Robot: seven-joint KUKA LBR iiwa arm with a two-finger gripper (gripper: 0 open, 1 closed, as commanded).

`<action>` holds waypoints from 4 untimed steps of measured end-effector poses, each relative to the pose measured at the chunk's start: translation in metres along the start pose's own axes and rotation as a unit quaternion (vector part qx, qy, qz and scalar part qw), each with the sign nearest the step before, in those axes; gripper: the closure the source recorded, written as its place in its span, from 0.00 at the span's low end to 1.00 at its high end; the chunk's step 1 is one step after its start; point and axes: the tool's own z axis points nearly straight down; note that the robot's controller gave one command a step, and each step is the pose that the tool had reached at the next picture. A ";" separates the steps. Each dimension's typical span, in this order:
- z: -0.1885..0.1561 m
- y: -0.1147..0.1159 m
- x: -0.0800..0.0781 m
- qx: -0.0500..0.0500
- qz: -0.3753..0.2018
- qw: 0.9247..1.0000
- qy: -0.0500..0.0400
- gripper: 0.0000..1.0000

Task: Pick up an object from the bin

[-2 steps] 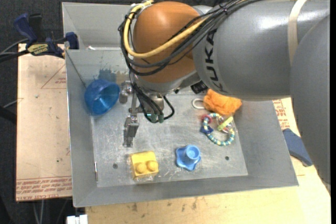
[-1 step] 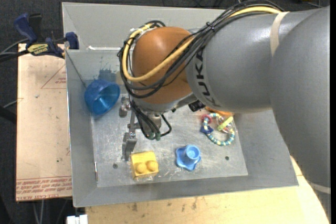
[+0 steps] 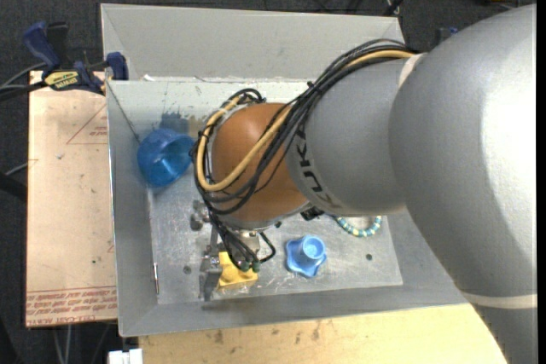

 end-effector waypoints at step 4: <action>-0.009 -0.093 0.019 0.000 -0.054 0.999 0.003 1.00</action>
Offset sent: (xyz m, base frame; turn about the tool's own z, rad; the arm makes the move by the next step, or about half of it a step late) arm -0.0155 -0.0929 -0.0370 -0.1007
